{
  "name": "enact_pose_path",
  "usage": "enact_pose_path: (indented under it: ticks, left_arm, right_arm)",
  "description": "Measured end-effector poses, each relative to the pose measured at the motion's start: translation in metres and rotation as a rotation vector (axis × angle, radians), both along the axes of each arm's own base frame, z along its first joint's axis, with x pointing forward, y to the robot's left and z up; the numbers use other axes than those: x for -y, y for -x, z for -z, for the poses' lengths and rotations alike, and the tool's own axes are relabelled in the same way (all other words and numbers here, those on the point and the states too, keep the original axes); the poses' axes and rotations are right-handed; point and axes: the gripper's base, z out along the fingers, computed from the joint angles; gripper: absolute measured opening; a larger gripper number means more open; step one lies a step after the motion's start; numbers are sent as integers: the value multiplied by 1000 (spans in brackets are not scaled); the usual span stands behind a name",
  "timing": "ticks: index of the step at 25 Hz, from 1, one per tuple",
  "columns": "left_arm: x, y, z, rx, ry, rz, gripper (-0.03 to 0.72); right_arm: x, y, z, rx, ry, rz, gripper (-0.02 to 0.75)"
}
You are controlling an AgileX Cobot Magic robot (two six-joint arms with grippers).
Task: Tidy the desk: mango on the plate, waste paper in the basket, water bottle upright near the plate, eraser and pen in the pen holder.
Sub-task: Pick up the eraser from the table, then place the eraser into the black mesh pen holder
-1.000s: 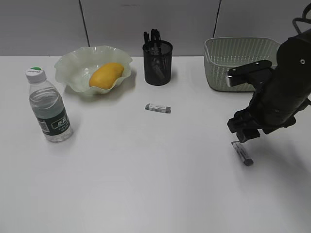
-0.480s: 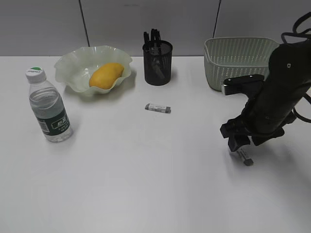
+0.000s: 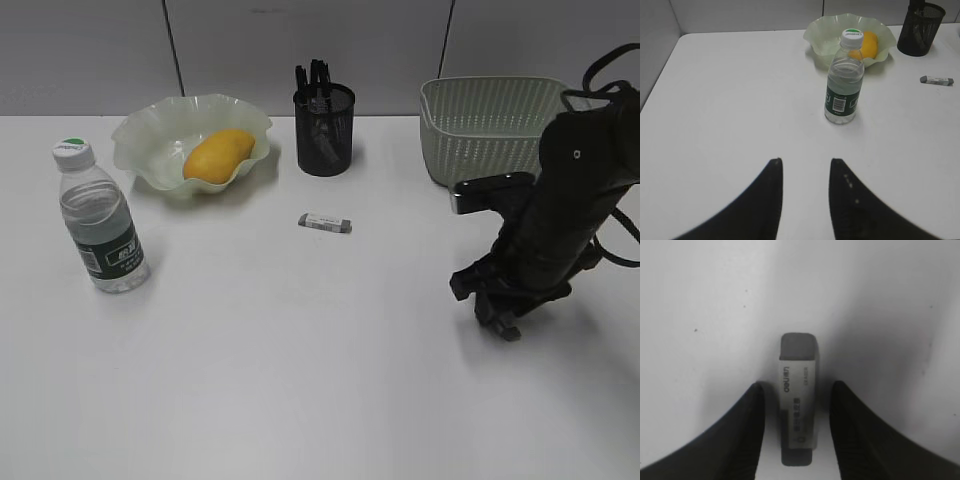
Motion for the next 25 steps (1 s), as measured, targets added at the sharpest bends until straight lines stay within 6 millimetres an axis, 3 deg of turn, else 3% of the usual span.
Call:
enact_pose_path:
  ticks: [3,6,11,13,18,25]
  left_arm:
    - [0,0,0,0,0,0,237]
    - [0,0,0,0,0,0,237]
    - [0,0,0,0,0,0,237]
    - [0,0,0,0,0,0,237]
    - [0,0,0,1,0,0,237]
    - [0,0,0,1,1,0,237]
  right_arm:
    - [0,-1,4,-5,3,-2,309]
    - [-1,-4,4,10,-2,-2,163]
    - [-6,-17,-2,154,-51,-3,167]
    - [-9,-27,-15,291,-94,-9,167]
    - [-19,-54,-70,748,-256,-7,167]
    - [-37,-96,-111,1039,-352,-32,167]
